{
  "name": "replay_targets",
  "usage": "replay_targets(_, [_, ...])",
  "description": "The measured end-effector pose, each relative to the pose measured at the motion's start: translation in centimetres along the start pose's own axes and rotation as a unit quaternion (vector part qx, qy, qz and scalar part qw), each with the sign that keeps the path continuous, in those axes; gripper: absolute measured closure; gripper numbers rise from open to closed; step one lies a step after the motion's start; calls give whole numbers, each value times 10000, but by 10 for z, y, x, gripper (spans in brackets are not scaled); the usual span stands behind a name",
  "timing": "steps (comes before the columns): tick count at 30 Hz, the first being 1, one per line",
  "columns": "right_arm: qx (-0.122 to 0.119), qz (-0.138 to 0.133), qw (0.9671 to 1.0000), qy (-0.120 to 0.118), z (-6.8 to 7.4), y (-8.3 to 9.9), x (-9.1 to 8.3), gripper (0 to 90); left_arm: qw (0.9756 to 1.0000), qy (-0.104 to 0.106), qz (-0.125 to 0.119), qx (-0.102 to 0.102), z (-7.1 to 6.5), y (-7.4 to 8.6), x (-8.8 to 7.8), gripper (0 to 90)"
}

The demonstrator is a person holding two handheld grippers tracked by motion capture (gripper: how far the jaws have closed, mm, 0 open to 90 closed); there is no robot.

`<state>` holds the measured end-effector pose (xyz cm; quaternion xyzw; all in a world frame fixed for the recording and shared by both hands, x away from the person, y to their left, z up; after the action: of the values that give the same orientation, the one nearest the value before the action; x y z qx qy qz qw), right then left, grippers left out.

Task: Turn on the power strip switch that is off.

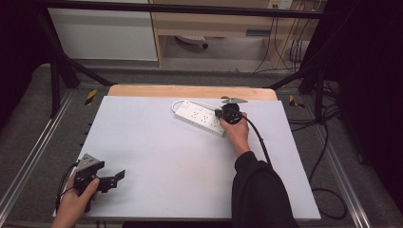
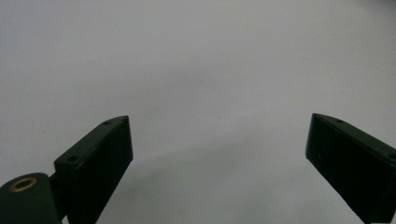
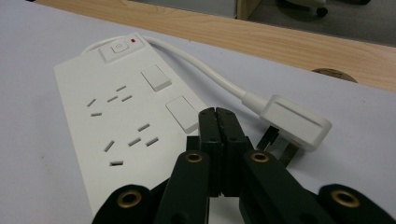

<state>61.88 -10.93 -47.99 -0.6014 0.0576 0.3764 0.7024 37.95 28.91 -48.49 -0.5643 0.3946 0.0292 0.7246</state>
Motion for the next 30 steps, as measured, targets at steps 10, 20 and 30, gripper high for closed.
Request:
replay_targets(10, [7,-56,10000,-43,2,2,0,900,10000,-1,3,5,0,0,0,73])
replay_targets(20, [36,-88,9999,-76,2,3,-1,900,10000,2,0,10,0,0,0,73])
replay_targets(30, [36,-122,9999,-92,1,3,-1,900,10000,3,-4,4,-1,0,0,73])
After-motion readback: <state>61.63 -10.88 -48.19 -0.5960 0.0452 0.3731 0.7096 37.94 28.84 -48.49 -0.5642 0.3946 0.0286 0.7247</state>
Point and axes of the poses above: each handheld gripper's, and its own axes: x roughly forward along the jaws, y roughly out of its underside, z roughly to its left, the point moved 7 cm from there along x, roughly forward along the jaws, and after that the axes turned 12 degrees about x, right-handed, at the moved point
